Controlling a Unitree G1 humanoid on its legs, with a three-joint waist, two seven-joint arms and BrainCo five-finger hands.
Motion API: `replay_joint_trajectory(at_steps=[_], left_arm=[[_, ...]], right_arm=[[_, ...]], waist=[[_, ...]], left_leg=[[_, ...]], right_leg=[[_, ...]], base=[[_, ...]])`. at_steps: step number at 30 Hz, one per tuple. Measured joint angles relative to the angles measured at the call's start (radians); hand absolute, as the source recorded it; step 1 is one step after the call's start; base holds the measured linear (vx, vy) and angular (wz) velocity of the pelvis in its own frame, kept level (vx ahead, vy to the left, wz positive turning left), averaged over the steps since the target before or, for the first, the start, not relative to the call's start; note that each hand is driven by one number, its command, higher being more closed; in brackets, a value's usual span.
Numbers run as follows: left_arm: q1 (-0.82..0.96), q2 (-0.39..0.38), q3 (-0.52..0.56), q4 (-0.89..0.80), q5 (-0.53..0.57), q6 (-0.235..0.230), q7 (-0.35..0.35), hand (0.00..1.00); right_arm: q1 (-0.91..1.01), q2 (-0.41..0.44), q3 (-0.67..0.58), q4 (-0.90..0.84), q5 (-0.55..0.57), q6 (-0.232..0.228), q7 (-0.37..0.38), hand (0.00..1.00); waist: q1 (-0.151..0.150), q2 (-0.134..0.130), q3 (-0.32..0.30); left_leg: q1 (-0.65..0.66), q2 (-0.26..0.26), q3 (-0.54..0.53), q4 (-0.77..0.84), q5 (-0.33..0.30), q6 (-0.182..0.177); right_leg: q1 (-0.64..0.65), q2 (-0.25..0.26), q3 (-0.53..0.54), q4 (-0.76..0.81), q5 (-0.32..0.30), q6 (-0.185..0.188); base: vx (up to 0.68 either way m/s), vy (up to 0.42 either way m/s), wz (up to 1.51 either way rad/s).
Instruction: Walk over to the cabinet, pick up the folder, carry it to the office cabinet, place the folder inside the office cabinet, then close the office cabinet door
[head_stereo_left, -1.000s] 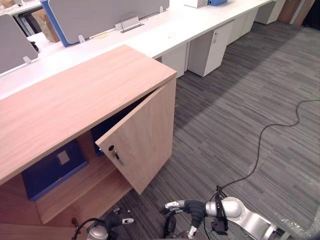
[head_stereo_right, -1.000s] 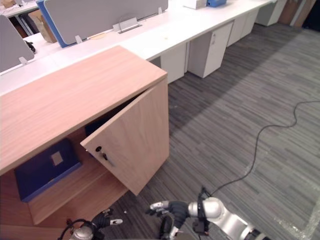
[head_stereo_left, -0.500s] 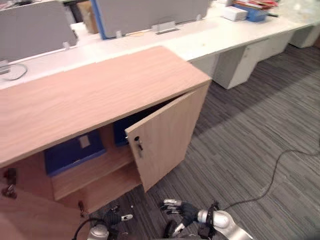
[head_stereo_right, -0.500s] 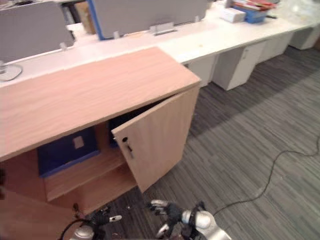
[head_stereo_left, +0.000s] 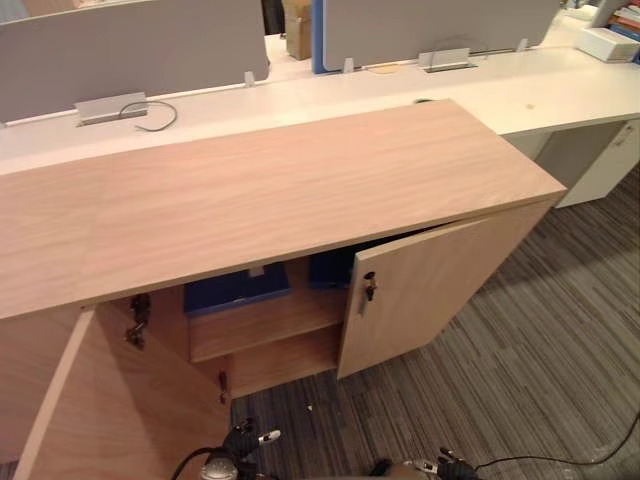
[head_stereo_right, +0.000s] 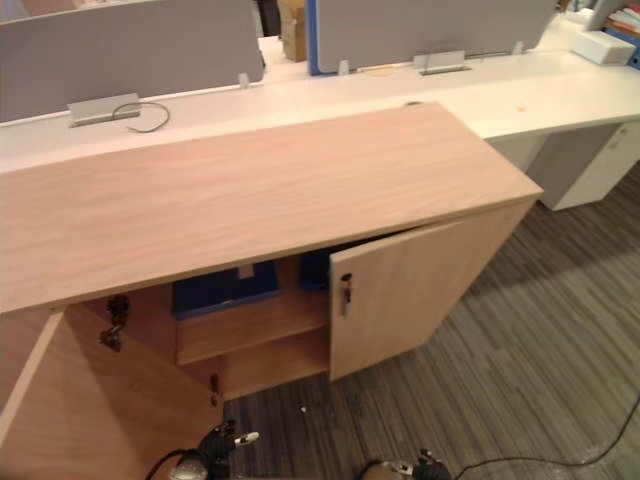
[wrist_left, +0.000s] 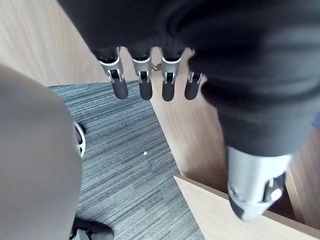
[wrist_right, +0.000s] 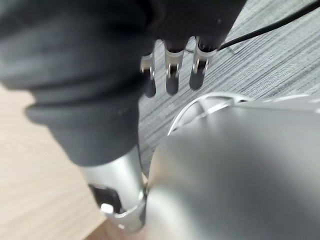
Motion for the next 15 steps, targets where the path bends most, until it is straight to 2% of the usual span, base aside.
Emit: replay_joint_trajectory(at_steps=[2, 4, 6, 7, 9, 10, 11, 12, 13, 15], left_arm=[[-0.001, 0.002, -0.020, -0.002, -0.010, -0.003, 0.005, 0.00], [-0.010, 0.016, -0.029, 0.000, -0.011, -0.008, 0.005, 0.00], [-0.019, 0.023, -0.032, 0.010, -0.011, -0.011, 0.006, 0.00], [-0.021, 0.020, -0.031, 0.010, -0.012, -0.013, 0.006, 0.00], [-0.019, 0.018, -0.030, 0.010, -0.017, -0.016, 0.006, 0.00], [-0.018, 0.018, -0.026, 0.010, -0.023, -0.018, 0.006, 0.00], [-0.018, 0.022, -0.019, 0.010, -0.026, -0.019, 0.006, 0.00], [-0.018, 0.028, -0.006, 0.010, -0.028, -0.021, 0.006, 0.00], [-0.020, 0.024, 0.009, 0.012, -0.028, -0.022, 0.007, 0.00], [-0.017, 0.021, 0.025, 0.017, -0.033, -0.022, 0.007, 0.00]], right_arm=[[0.012, 0.013, -0.040, 0.000, 0.032, 0.001, -0.013, 0.00], [0.021, 0.036, -0.083, -0.001, 0.061, 0.000, -0.020, 0.00], [0.026, 0.052, -0.129, -0.001, 0.077, 0.000, -0.021, 0.00], [0.027, 0.060, -0.152, 0.001, 0.093, 0.001, -0.021, 0.00], [0.041, 0.070, -0.168, -0.008, 0.106, 0.000, -0.021, 0.00], [0.048, 0.081, -0.185, -0.011, 0.109, 0.000, -0.020, 0.00], [0.052, 0.091, -0.189, -0.011, 0.109, 0.000, -0.019, 0.00], [0.054, 0.101, -0.189, -0.008, 0.109, 0.001, -0.019, 0.00], [0.048, 0.105, -0.188, -0.010, 0.110, 0.000, -0.018, 0.00], [0.045, 0.104, -0.188, -0.009, 0.109, -0.001, -0.017, 0.00]], waist=[[-0.007, 0.006, 0.004], [-0.009, 0.005, 0.008], [-0.009, 0.000, 0.013], [-0.009, 0.007, 0.019], [-0.008, 0.009, 0.019], [-0.008, 0.003, 0.015], [-0.007, -0.011, 0.008], [-0.001, -0.036, -0.001], [0.005, -0.035, 0.000], [0.003, -0.034, 0.004]], left_leg=[[-0.003, -0.005, -0.064, 0.004, -0.002, 0.005], [-0.048, -0.004, -0.161, 0.022, 0.000, 0.002], [-0.075, -0.001, -0.213, 0.032, 0.009, -0.013], [-0.076, 0.010, -0.226, 0.027, 0.020, -0.023], [-0.053, 0.032, -0.255, 0.006, 0.043, -0.044], [-0.052, 0.042, -0.270, -0.001, 0.053, -0.055], [-0.059, 0.040, -0.271, 0.000, 0.057, -0.061], [-0.070, 0.038, -0.272, 0.000, 0.063, -0.071], [-0.092, 0.054, -0.272, 0.001, 0.076, -0.088], [-0.098, 0.089, -0.271, -0.004, 0.107, -0.094]], right_leg=[[0.003, 0.013, 0.099, 0.013, -0.022, -0.004], [0.026, 0.081, 0.278, -0.044, -0.072, -0.007], [0.069, 0.124, 0.394, -0.084, -0.088, 0.012], [0.067, 0.147, 0.444, -0.058, -0.089, 0.010], [0.066, 0.185, 0.496, -0.008, -0.094, 0.015], [0.060, 0.200, 0.518, 0.003, -0.134, 0.030], [0.076, 0.201, 0.525, -0.021, -0.149, 0.038], [0.105, 0.204, 0.527, -0.063, -0.183, 0.067], [0.113, 0.220, 0.524, -0.110, -0.196, 0.082], [0.140, 0.255, 0.501, -0.166, -0.196, 0.082]], base=[[0.06, 0.009, 1.13], [0.05, -0.134, 1.08], [0.06, -0.204, 0.89], [0.07, -0.220, 0.68], [0.09, -0.224, 0.43], [0.10, -0.226, 0.36], [0.10, -0.249, 0.26], [0.06, -0.267, 0.09], [0.04, -0.304, 0.05], [-0.03, -0.245, 0.14]])
